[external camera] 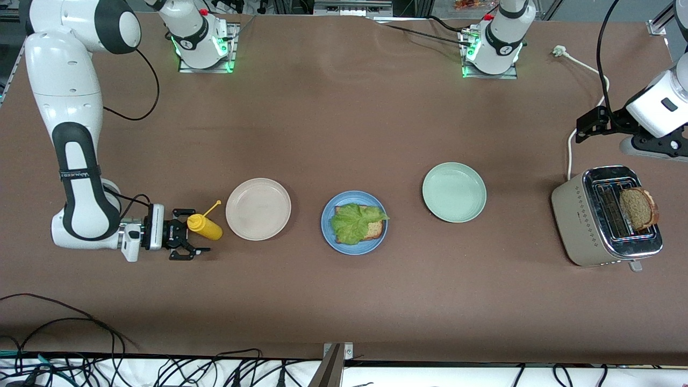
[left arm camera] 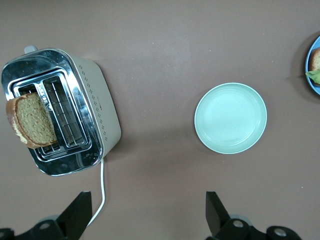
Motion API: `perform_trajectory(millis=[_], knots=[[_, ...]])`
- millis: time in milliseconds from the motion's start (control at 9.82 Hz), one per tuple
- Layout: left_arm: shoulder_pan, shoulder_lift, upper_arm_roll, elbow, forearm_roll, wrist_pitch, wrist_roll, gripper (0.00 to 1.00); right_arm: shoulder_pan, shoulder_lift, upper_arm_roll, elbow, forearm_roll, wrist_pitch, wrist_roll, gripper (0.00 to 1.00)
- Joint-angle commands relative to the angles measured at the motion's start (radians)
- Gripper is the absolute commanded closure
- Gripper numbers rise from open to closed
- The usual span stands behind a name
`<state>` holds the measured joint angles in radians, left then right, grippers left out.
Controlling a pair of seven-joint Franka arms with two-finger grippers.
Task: Make sandwich in blue plate with both arms
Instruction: 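Close the right gripper around the yellow mustard bottle, then lift the mustard bottle with the right gripper toward the blue plate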
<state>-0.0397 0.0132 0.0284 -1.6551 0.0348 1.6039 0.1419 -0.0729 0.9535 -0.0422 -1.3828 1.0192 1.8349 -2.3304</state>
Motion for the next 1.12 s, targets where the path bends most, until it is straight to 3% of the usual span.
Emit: perform_trajectory(millis=[0,102,509,713,1018], knots=[[-0.005,0.011,0.005,0.017,0.036,0.001,0.013,0.00,-0.001,-0.006,0.007,-0.019,0.029,0.037,-0.006,0.95],[-0.003,0.013,0.007,0.015,0.034,0.019,0.019,0.00,0.001,-0.007,0.007,-0.019,0.029,0.052,-0.004,1.00],[-0.003,0.013,0.008,0.015,0.034,0.021,0.019,0.00,0.077,-0.054,-0.033,-0.012,-0.059,0.098,0.183,1.00],[-0.003,0.014,0.008,0.015,0.034,0.021,0.019,0.00,0.184,-0.128,-0.105,-0.012,-0.205,0.096,0.451,1.00],[-0.003,0.016,0.008,0.017,0.034,0.021,0.019,0.00,0.325,-0.206,-0.155,-0.001,-0.448,0.093,0.835,1.00]])
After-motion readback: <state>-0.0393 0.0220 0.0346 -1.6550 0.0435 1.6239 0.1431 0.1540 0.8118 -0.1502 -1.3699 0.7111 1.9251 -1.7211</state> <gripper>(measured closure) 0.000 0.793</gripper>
